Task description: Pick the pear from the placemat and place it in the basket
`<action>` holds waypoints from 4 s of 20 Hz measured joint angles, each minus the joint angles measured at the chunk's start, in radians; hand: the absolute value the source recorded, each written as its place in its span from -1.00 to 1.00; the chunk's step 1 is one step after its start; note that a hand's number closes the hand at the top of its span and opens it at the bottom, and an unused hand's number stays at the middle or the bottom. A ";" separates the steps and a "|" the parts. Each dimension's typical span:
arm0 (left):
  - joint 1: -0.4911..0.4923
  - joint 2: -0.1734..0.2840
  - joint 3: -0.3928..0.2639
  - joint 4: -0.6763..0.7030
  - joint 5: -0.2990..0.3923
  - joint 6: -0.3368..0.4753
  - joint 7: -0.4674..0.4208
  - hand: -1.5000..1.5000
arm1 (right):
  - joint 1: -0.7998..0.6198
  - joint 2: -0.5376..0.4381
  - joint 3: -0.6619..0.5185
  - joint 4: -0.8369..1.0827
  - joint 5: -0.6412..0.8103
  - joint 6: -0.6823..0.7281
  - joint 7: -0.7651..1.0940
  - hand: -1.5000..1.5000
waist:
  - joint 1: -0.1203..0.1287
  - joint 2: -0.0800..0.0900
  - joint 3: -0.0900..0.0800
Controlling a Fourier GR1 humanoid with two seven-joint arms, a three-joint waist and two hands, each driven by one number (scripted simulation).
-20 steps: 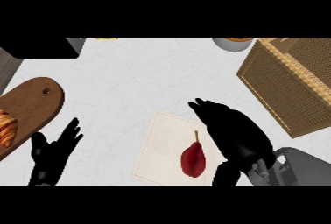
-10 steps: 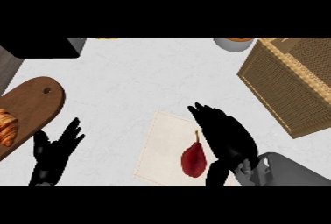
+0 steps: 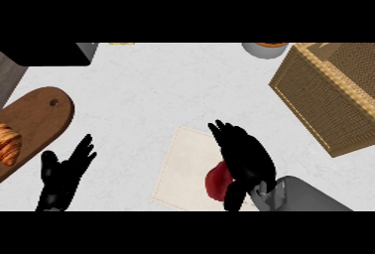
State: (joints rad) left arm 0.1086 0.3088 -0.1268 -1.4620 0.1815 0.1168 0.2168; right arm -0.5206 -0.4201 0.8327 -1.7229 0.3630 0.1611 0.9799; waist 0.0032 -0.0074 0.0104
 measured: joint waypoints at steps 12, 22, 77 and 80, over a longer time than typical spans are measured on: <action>-0.007 0.008 0.046 0.017 0.010 -0.047 0.002 0.00 | 0.063 0.074 -0.001 0.101 0.083 0.060 -0.020 -1.00 | 0.000 0.000 0.000; 0.005 -0.024 0.046 0.005 -0.027 -0.038 -0.005 0.00 | 0.105 0.134 -0.031 0.155 0.158 0.082 -0.062 -1.00 | -0.001 -0.001 0.001; 0.048 -0.068 0.080 -0.045 -0.070 -0.052 0.007 0.00 | 0.583 -0.603 -1.049 -0.492 -0.781 -0.273 -0.712 1.00 | -0.024 0.001 -0.003; 0.032 -0.074 0.073 -0.044 -0.077 -0.046 0.035 0.00 | 0.532 -0.650 -1.146 -0.367 -0.870 -0.186 -0.697 1.00 | -0.014 0.002 -0.003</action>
State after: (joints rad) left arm 0.1402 0.2346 -0.0542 -1.5063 0.1050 0.0706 0.2517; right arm 0.0111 -1.0705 -0.3130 -2.0903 -0.5071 -0.0252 0.2827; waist -0.0104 -0.0057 0.0075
